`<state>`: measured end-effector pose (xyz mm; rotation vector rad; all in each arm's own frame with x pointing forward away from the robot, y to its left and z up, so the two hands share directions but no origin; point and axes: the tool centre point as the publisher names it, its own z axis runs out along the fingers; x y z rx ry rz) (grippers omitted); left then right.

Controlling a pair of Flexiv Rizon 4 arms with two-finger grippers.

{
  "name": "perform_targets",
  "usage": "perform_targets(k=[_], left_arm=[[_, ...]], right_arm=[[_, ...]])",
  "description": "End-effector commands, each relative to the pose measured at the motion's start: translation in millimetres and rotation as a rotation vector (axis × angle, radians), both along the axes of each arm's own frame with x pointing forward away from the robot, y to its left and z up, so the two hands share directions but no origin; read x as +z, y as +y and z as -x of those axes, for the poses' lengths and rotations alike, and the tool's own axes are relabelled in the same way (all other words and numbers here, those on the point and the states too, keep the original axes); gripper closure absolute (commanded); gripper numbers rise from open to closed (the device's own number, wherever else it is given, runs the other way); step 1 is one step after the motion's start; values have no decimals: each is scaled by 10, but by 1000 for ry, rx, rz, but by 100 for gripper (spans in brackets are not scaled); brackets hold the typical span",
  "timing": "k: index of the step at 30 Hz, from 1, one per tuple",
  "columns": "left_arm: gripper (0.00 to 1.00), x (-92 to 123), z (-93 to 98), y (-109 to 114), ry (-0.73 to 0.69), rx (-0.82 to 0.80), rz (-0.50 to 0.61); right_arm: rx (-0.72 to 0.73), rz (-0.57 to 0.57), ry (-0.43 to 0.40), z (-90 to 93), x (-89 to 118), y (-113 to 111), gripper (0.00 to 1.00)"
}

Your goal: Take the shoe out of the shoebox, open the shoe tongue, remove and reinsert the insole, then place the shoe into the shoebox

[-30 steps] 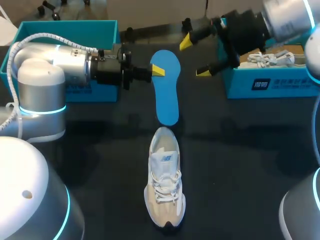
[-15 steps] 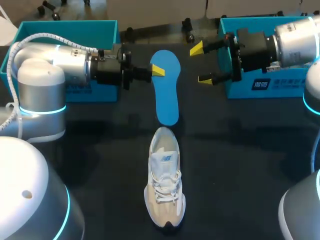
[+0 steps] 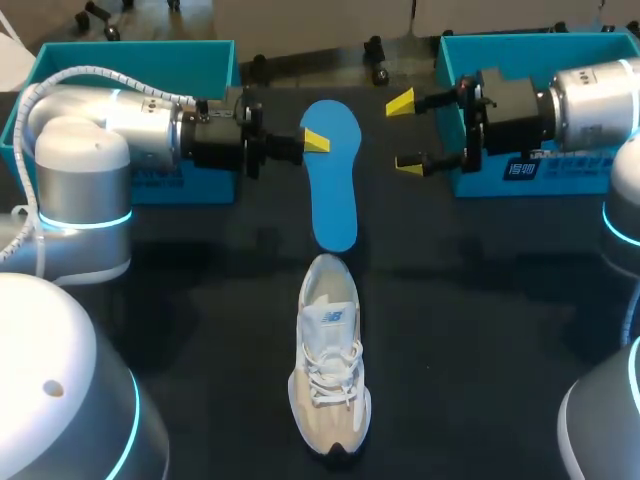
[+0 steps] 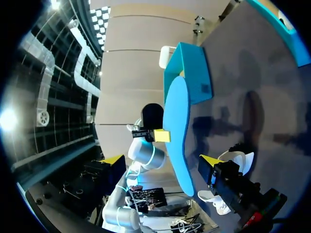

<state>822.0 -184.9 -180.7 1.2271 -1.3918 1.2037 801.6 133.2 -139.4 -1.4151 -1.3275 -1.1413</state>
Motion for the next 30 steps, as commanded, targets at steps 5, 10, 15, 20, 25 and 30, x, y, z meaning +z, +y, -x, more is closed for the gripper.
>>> perform_targets(k=[5,10,15,20,25,30], left_arm=[[100,44,-48,25,-190,12,21],[100,90,-39,59,-454,-33,45],[100,107,18,174,-723,-66,67],[100,133,33,226,-933,-81,86],[100,210,68,211,-1213,-52,41],[100,269,224,201,-1482,-70,11]], right_arm=[[-1,3,1,-5,7,13,0],[-1,3,1,-5,7,13,0],[-1,3,1,-5,7,13,0],[-1,3,1,-5,7,13,0],[-1,3,1,-5,7,13,0],[-1,3,1,-5,7,13,0]])
